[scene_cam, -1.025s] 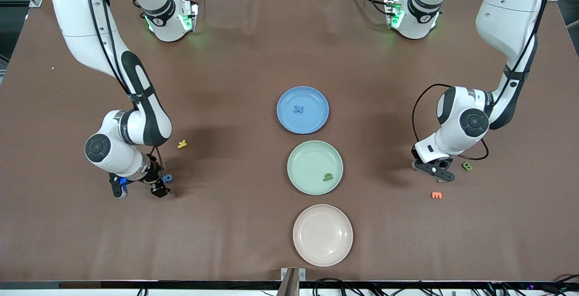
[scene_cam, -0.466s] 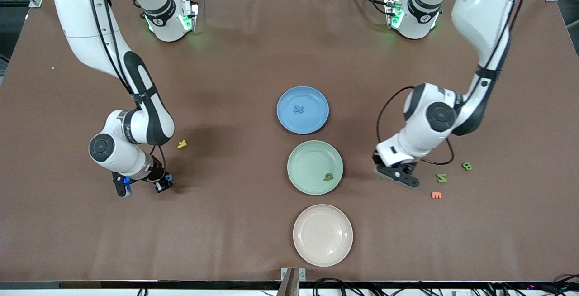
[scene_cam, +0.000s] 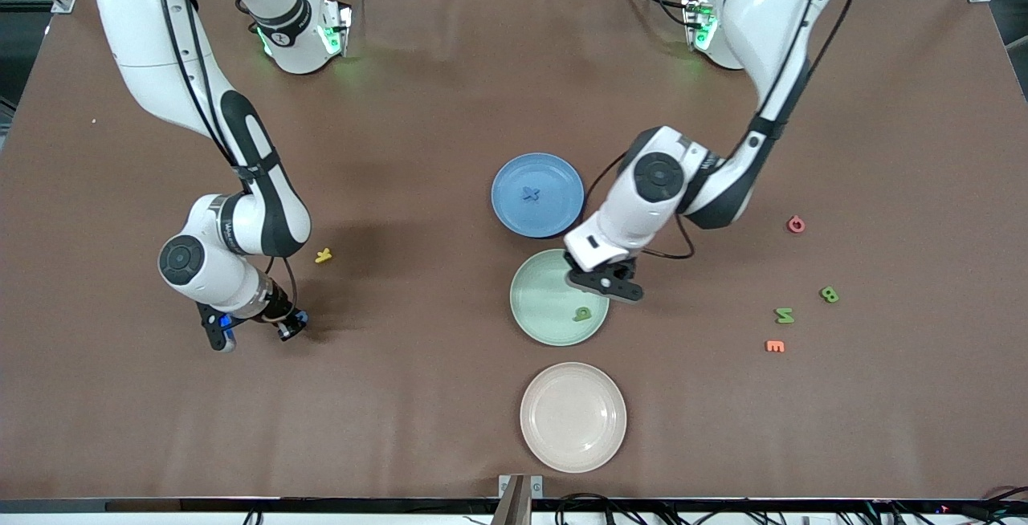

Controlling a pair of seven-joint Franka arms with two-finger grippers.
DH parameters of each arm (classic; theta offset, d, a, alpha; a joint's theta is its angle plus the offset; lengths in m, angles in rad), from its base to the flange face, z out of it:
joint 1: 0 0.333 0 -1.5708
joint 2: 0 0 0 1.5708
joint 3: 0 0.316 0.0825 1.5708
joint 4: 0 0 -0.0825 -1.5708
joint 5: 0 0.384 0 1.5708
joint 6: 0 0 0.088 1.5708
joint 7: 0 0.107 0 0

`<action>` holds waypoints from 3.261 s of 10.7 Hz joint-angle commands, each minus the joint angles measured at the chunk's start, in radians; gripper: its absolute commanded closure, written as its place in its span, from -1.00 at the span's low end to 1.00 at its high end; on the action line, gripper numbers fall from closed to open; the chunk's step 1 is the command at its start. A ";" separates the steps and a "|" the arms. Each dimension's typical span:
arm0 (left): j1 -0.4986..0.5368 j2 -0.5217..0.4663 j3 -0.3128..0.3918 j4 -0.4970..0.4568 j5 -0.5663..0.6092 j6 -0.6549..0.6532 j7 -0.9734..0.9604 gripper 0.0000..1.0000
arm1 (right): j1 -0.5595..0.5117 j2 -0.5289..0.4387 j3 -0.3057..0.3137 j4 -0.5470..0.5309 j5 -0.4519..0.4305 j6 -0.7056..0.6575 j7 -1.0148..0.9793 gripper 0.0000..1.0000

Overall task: Sort letters by color into matching plates
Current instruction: 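Carry the i to the green plate while the right gripper grasps a, then place the a on the blue plate while the left gripper returns, then grasp the green z with the left gripper while the right reaches e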

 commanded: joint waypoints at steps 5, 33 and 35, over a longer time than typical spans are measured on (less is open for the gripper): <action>-0.106 0.064 0.071 0.125 -0.005 -0.071 -0.184 0.26 | 0.016 -0.003 0.024 0.136 -0.179 -0.277 -0.672 0.78; 0.477 0.018 0.087 -0.050 0.088 -0.051 0.191 -0.96 | 0.421 -0.020 0.233 0.273 -0.306 -0.493 -0.807 -1.00; 0.489 0.035 0.090 -0.047 0.087 -0.053 0.195 -0.96 | 0.370 -0.061 0.147 0.273 -0.305 -0.555 -0.898 -1.00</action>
